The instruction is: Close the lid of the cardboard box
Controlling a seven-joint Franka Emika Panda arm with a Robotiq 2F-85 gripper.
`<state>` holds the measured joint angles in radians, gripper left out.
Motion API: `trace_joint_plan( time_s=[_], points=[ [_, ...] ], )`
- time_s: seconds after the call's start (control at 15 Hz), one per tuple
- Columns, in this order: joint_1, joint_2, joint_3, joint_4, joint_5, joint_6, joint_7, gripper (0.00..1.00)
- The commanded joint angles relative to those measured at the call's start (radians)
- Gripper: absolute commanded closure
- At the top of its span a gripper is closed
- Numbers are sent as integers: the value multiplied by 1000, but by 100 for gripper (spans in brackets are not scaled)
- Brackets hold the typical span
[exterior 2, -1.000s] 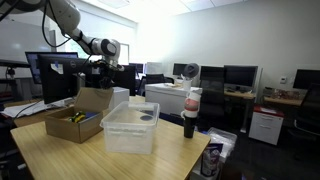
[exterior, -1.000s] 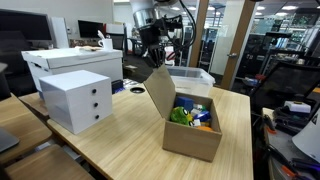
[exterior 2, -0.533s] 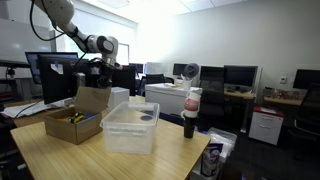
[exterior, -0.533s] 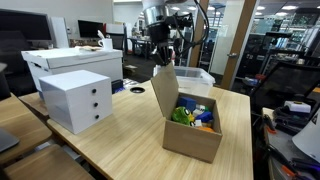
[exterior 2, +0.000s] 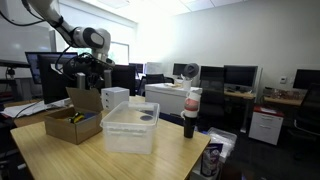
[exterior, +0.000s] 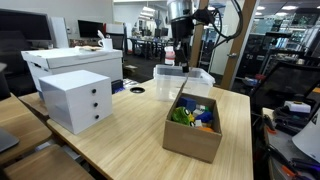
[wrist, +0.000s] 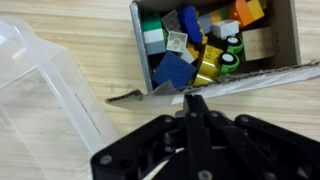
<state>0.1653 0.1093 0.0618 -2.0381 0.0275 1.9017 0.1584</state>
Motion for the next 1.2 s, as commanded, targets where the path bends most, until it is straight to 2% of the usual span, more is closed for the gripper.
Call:
trace_joint_plan(
  time_s=[0.0,0.27,0.67,1.13],
  points=[
    [-37,-148,11,-166,53,29,-100,97],
    [-52,-209,0,-274,92,76,-219,97],
    [-41,-148,10,-356,172,265,-422,97],
    [-32,-145,47,-430,264,332,-593,97]
  ],
)
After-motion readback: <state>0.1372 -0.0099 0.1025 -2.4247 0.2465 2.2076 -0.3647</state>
